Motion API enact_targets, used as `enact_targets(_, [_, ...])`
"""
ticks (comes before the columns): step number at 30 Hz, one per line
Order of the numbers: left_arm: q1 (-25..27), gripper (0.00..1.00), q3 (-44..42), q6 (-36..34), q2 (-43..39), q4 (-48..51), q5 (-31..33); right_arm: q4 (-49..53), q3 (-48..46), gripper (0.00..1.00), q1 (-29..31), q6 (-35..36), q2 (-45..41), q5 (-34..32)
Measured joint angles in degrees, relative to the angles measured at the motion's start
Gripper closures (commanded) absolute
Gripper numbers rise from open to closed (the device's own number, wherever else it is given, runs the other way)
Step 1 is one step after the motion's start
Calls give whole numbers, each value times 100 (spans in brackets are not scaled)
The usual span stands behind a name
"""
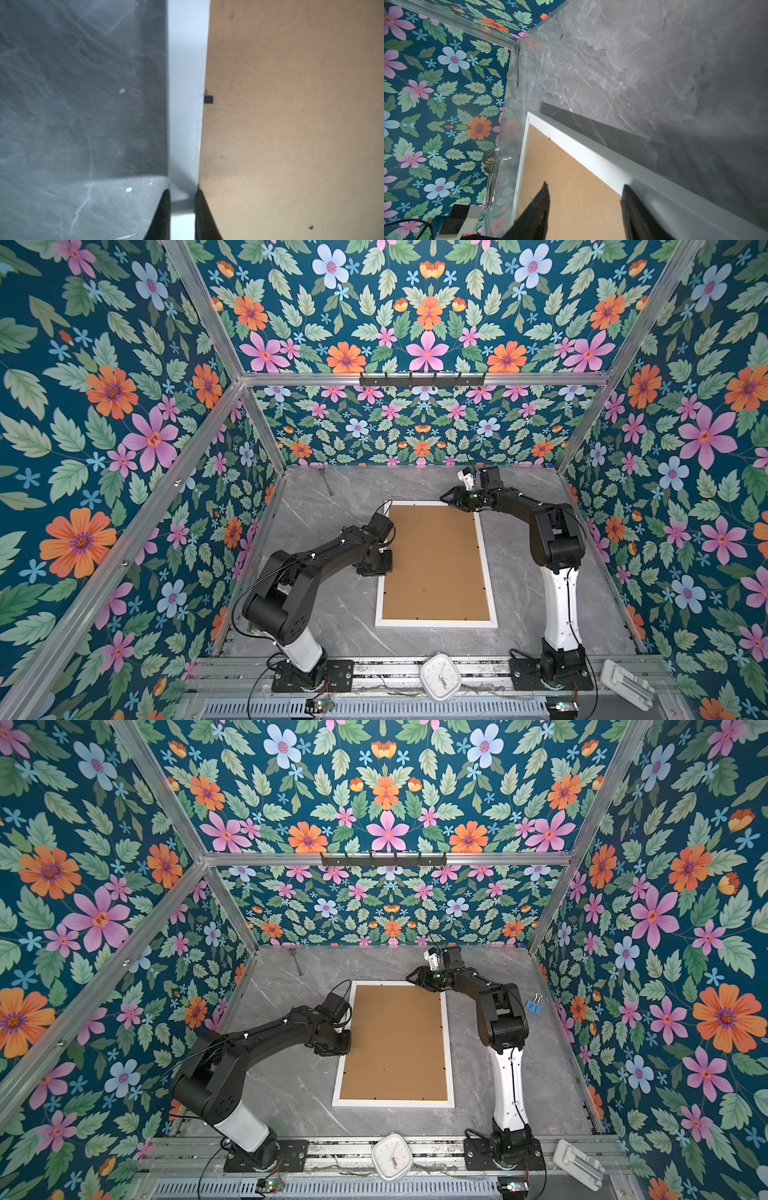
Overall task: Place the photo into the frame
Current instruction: 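Pinch the far frame edge with the right gripper while left holds side edge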
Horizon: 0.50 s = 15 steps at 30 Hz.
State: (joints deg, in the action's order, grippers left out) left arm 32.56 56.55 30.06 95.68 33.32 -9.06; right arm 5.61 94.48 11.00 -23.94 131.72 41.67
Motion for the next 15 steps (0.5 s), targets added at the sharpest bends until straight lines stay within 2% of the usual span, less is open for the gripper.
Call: enact_targets(15, [0, 92, 26, 0, 11, 13, -2, 28, -44, 44, 31, 9, -48, -160])
